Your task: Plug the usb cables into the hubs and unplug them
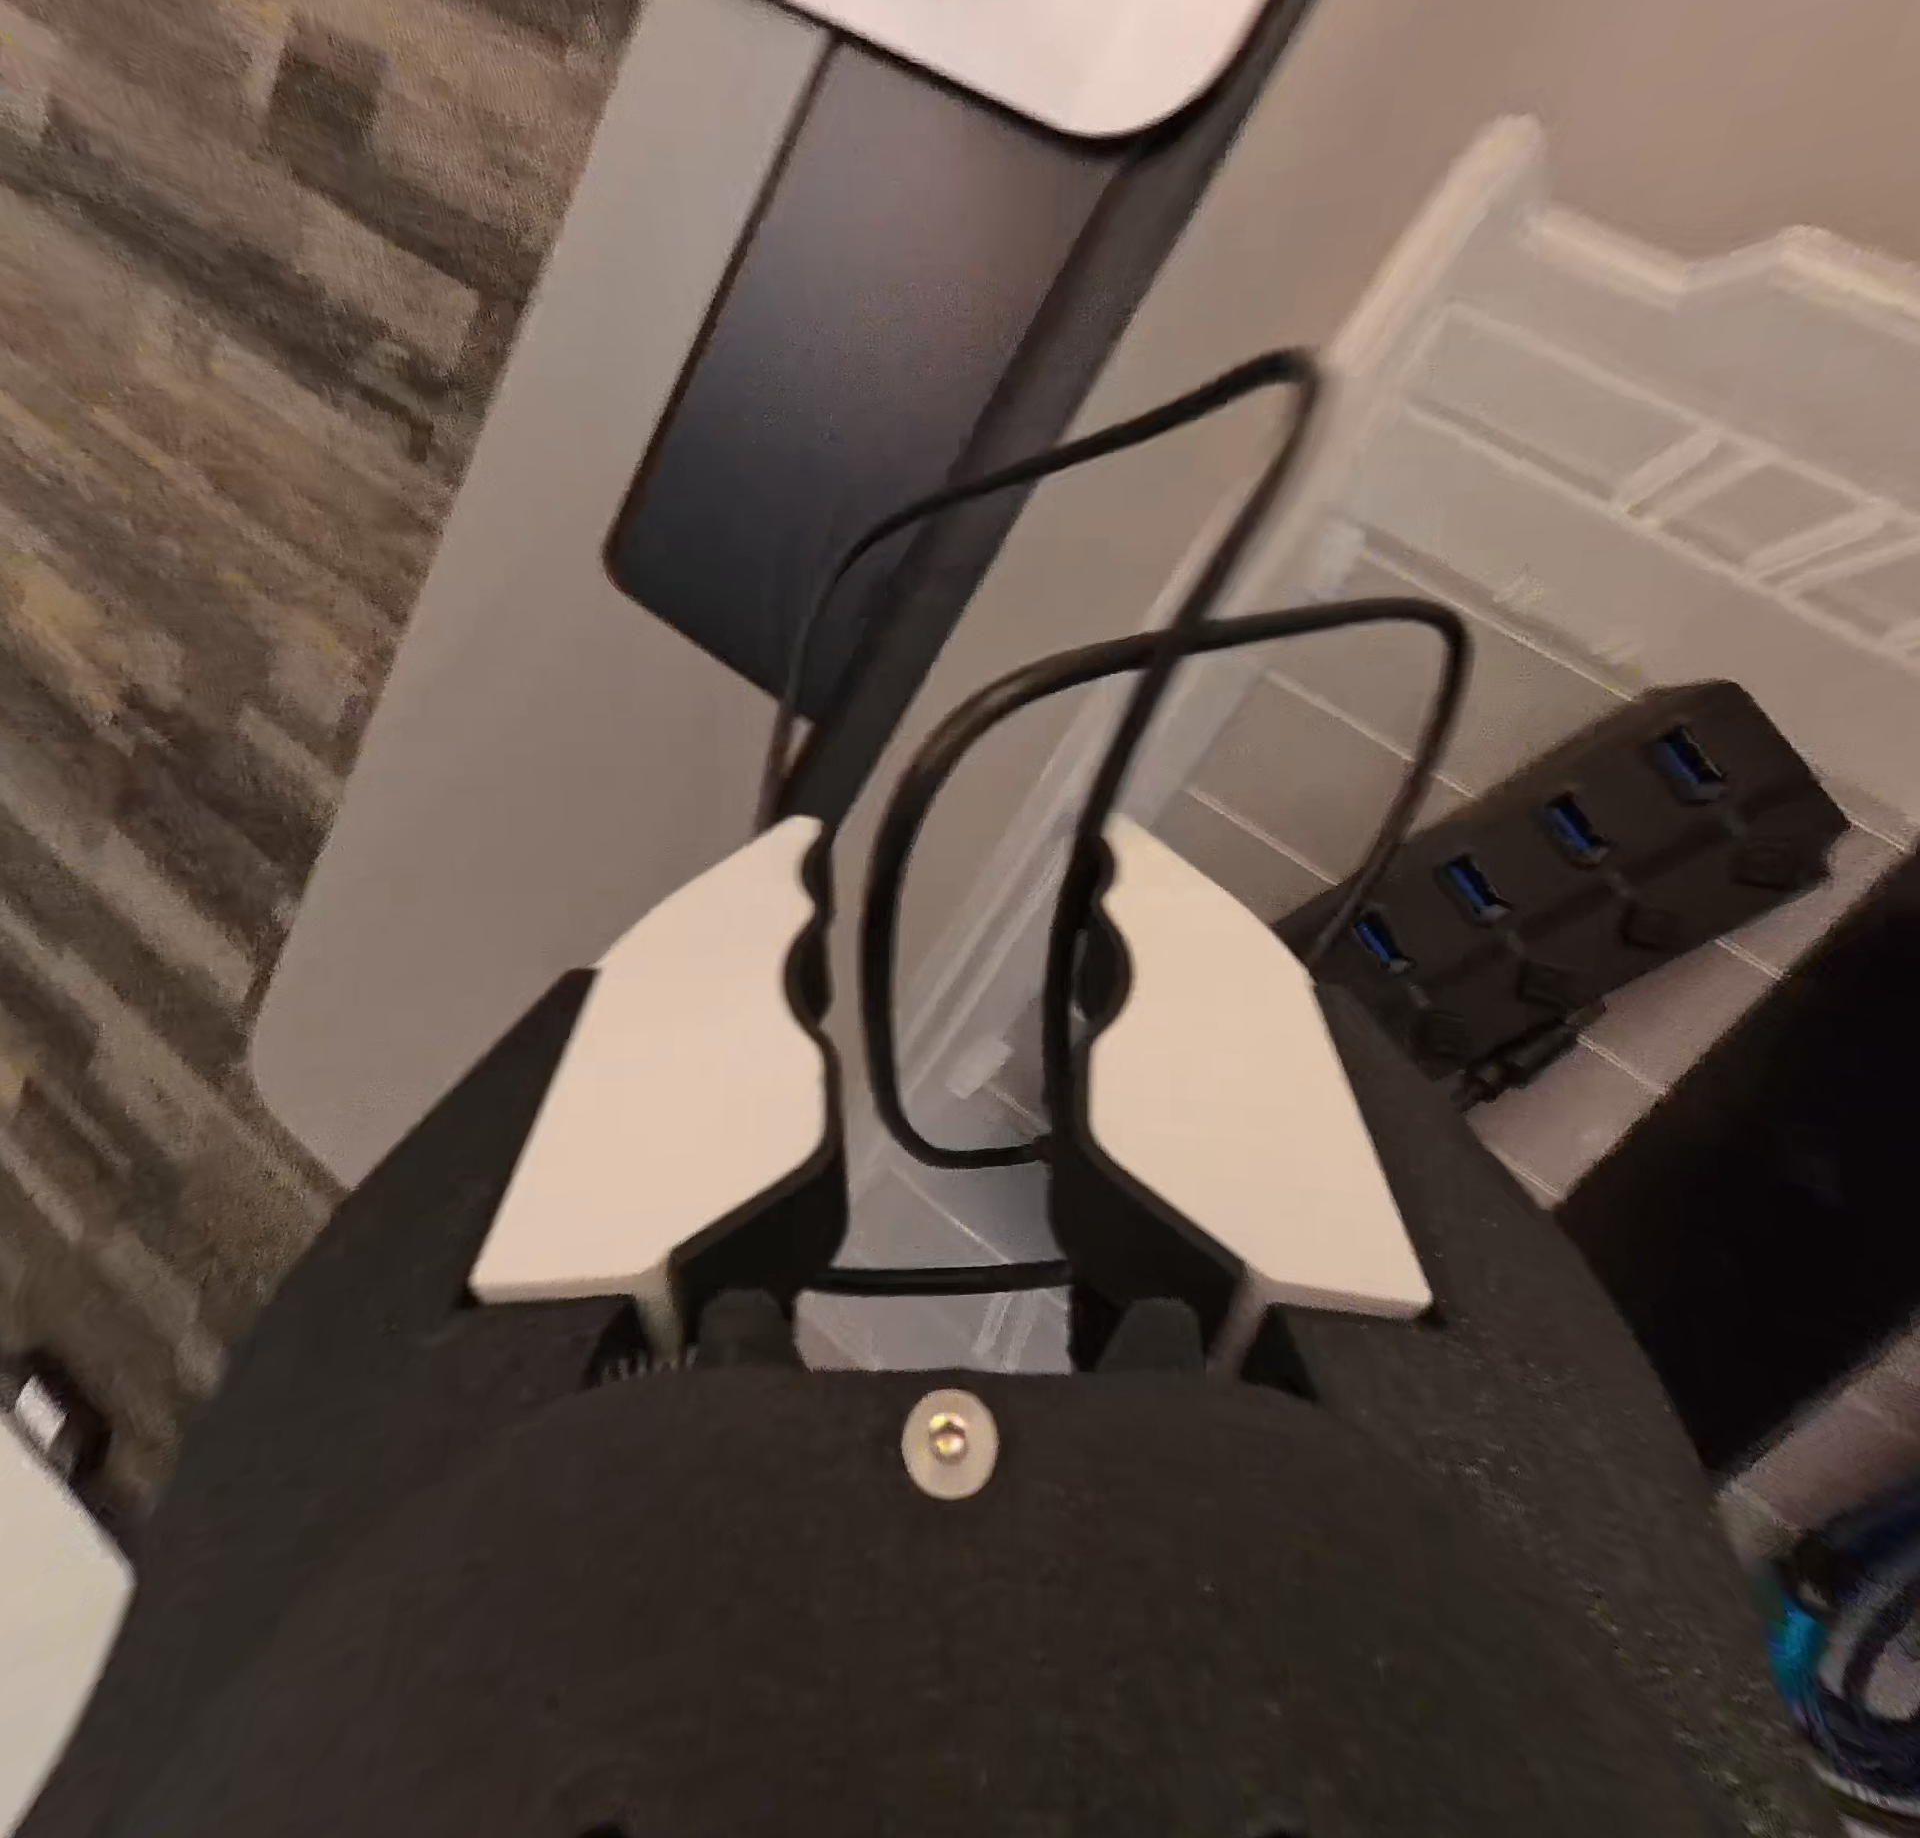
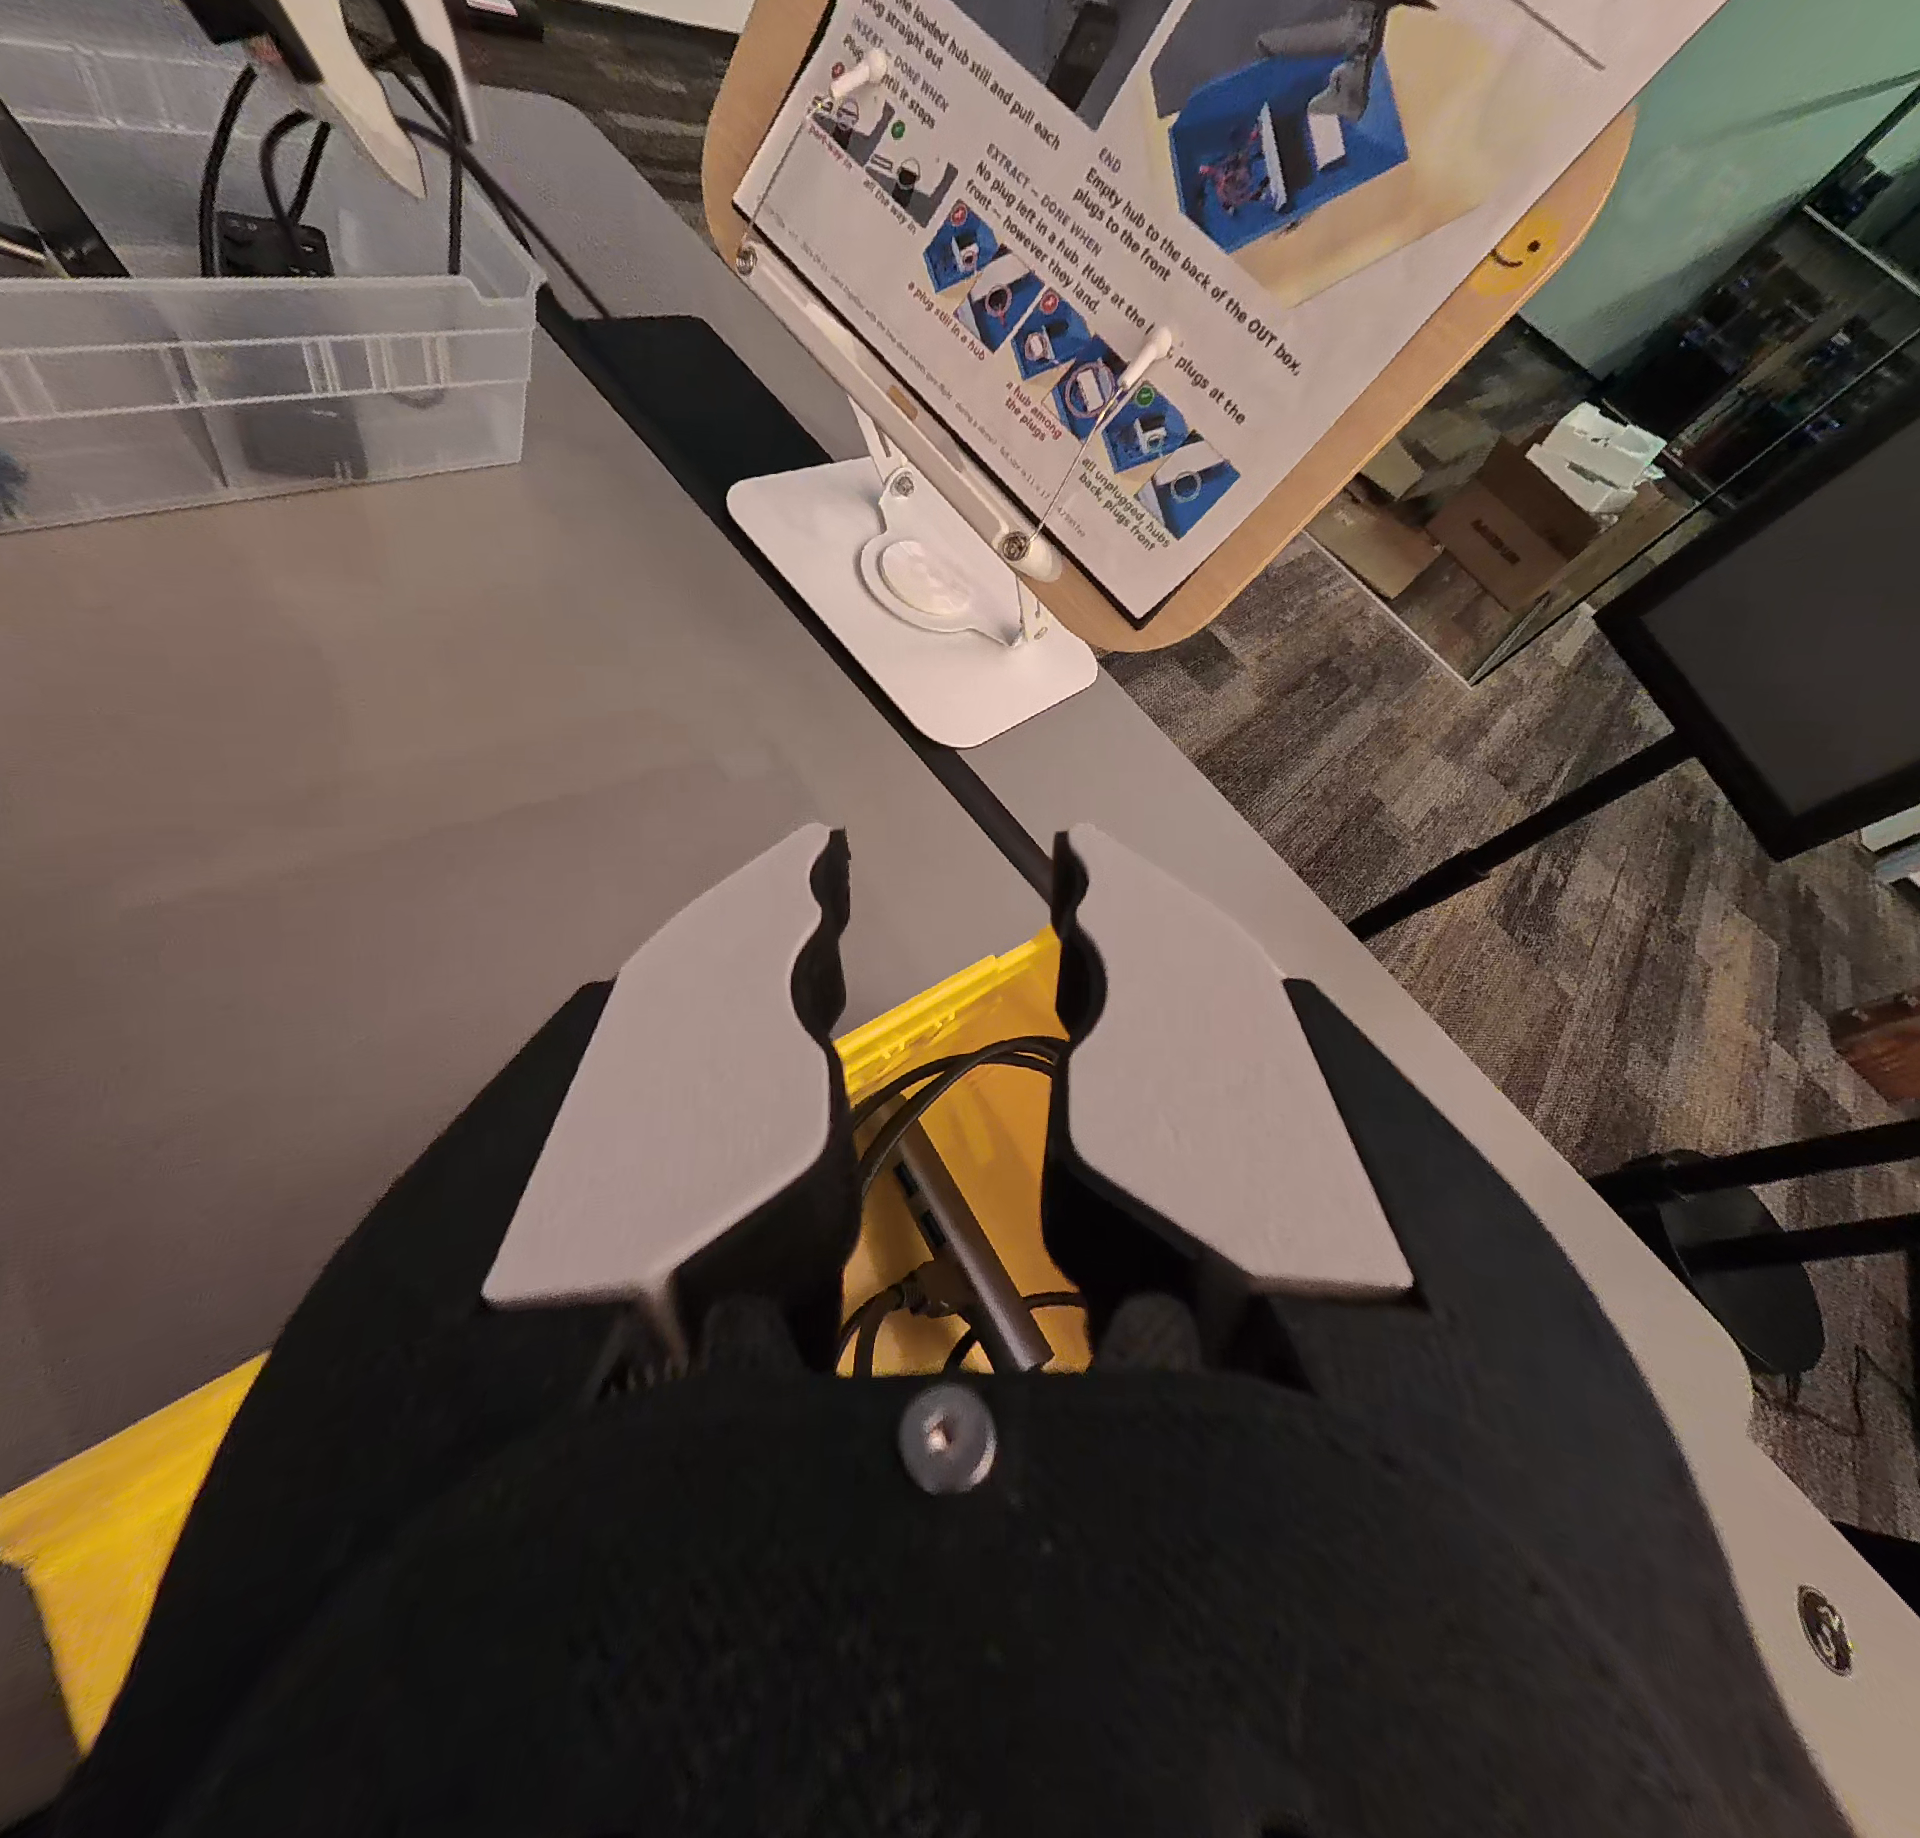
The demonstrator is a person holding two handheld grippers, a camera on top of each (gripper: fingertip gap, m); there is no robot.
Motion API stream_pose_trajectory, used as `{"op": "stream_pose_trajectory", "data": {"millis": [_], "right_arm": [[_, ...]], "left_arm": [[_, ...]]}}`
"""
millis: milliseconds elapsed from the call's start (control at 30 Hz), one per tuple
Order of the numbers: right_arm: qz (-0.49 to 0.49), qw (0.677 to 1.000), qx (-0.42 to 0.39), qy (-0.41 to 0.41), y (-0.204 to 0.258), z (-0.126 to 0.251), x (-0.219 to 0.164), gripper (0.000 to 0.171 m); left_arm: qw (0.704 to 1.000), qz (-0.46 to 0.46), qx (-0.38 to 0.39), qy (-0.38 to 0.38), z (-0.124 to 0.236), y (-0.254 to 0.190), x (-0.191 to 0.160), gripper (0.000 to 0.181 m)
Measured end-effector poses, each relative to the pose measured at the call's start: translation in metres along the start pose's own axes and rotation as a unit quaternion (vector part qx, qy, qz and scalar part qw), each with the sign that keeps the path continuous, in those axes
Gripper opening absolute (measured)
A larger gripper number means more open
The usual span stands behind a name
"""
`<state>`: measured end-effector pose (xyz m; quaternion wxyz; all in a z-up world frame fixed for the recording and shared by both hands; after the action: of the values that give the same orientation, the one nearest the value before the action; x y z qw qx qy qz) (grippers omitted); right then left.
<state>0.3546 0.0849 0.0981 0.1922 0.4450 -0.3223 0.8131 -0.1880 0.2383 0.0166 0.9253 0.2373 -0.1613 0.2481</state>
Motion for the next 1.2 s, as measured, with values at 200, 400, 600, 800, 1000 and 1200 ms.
{"op": "stream_pose_trajectory", "data": {"millis": [200, 400, 600, 800, 1000, 1200], "right_arm": [[0.004, 1.000, 0.007, 0.007, 0.002, -0.006, 0.000, 0.038], [0.014, 0.999, 0.022, 0.018, 0.008, -0.013, 0.001, 0.037], [0.027, 0.998, 0.038, 0.035, 0.015, -0.022, 0.001, 0.037], [0.034, 0.997, 0.038, 0.059, 0.017, -0.030, -0.002, 0.037], [0.030, 0.995, 0.049, 0.079, 0.017, -0.039, -0.009, 0.035], [0.038, 0.990, 0.064, 0.118, 0.020, -0.052, -0.018, 0.034]], "left_arm": [[0.995, -0.039, 0.050, -0.080, 0.022, -0.020, -0.004, 0.007], [0.991, -0.024, -0.043, -0.121, 0.063, -0.045, -0.018, 0.000], [0.979, -0.123, -0.164, 0.008, 0.057, -0.063, -0.020, 0.002], [0.950, -0.198, -0.208, 0.124, 0.017, -0.074, -0.004, 0.021], [0.925, -0.229, -0.249, 0.175, -0.013, -0.075, -0.002, 0.034], [0.917, -0.232, -0.265, 0.185, -0.021, -0.063, 0.004, 0.050]]}}
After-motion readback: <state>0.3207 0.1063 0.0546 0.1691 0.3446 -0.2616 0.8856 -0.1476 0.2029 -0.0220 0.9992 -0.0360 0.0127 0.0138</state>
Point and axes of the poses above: each gripper's, where its closed fingertips meet, z back along the fingers, x out of its top, y = z × x across the jaws, the point moved 10 cm from there along z, back along the fingers, and after that the axes turned 3 degrees about x, right-handed, at the moved point
